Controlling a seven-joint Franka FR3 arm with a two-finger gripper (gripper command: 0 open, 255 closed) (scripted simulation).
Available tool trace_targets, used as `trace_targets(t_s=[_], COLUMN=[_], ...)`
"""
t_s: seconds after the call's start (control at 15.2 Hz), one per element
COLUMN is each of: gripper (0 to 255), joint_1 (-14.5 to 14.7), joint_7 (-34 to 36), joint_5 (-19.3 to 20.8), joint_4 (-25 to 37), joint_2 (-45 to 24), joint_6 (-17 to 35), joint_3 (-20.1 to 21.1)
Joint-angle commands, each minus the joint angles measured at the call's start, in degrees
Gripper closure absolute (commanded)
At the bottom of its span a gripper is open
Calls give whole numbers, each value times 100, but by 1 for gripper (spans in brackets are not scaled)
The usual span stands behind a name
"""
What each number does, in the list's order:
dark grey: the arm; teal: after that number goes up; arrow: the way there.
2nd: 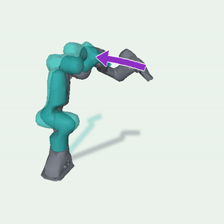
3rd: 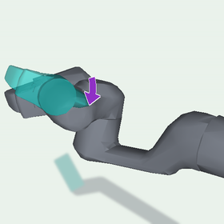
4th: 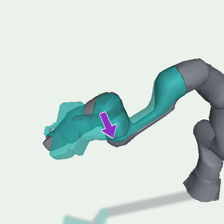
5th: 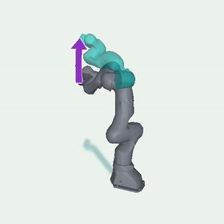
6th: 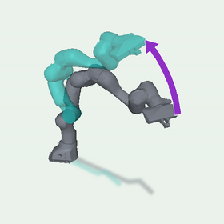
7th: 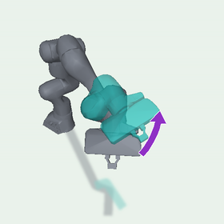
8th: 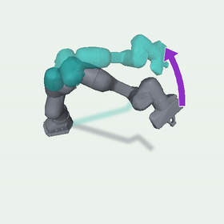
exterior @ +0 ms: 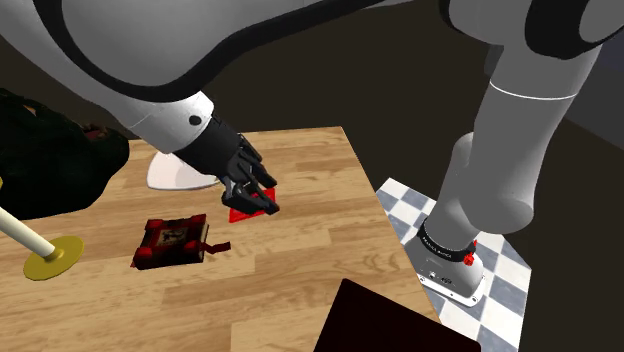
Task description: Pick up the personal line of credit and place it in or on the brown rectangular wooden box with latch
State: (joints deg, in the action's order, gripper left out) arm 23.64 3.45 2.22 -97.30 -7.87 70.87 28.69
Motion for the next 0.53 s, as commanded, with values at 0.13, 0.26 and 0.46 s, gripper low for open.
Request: trace_targets(t_s=[0.13,0.26,0.46], gripper=[255,255,255], joint_1=[112,193,334], joint_7=[224,349,549], joint_5=[-412,-630,-961], joint_4=[-657,-938,-1305], joint_2=[584,861,1247], joint_6=[149,199,253], joint_3=[153,237,369])
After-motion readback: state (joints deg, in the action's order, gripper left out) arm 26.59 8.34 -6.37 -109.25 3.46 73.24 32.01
